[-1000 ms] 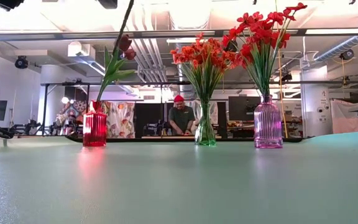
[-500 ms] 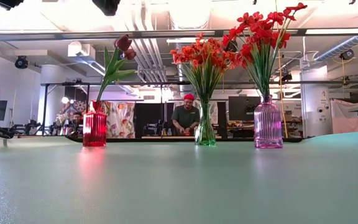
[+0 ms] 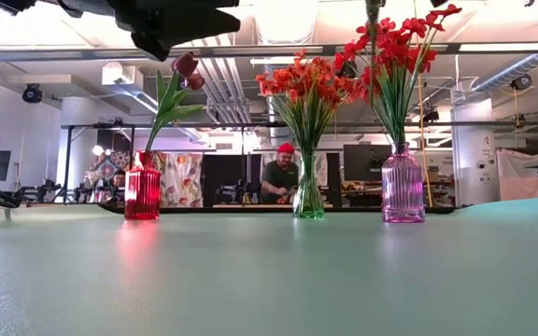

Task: Sort flowers into vase by color
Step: Put the red flowers into the violet flower vase

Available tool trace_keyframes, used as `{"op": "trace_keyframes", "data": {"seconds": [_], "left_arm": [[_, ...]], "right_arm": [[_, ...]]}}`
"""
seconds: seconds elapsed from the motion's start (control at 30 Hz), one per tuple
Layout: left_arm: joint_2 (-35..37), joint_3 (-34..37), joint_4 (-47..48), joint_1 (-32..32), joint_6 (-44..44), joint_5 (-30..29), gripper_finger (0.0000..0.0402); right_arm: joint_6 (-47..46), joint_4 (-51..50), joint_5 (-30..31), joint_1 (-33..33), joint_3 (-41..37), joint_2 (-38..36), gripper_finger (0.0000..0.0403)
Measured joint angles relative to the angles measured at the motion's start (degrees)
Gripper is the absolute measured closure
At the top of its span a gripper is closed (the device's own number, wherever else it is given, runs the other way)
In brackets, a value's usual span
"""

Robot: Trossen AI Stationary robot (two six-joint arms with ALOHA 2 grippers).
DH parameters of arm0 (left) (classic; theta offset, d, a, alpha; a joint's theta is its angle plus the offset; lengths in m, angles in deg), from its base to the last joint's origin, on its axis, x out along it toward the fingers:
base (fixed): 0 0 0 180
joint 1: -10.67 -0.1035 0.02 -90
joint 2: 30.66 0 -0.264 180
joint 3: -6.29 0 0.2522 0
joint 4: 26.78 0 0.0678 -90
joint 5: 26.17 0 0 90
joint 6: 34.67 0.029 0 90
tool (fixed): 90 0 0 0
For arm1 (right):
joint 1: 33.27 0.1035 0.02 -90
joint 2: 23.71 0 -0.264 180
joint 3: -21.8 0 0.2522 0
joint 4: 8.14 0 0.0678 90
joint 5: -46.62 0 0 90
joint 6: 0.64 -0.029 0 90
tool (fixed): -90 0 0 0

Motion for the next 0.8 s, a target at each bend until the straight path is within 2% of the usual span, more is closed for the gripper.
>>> {"op": "trace_keyframes", "data": {"seconds": [0.13,0.37,0.43,0.6,0.7,0.8], "left_arm": [[0.04,0.01,0.54,-1.12,0.02,-1.46,0.0212],[0.04,-0.01,4.74,-3.03,0.06,-0.72,0.0212],[0.04,-0.01,5.5,-3.43,0.02,1.68,0.0212],[0.07,-0.01,6.78,-4.09,-0.21,12.78,0.0212],[0.07,-0.01,6.97,-4.09,-0.09,14.25,0.0212],[0.07,-0.01,6.87,-4.24,0.02,14.17,0.0212]], "right_arm": [[-3.54,0.73,-3.19,2.44,-2.83,-1.82,0.0381],[-8.06,1.62,-3.38,10.76,-3.9,-2.53,0.0381],[-9.59,1.96,-4.6,13.87,-3.9,-2.93,0.0381],[-14.88,0.99,-10.87,21.65,-3.9,-2.82,0.0381],[-20.7,-4.25,-6.49,24.6,-3.84,-2.96,0.0381],[-30.83,-15.89,0.38,25.62,-3.35,-3.74,0.0381]]}}
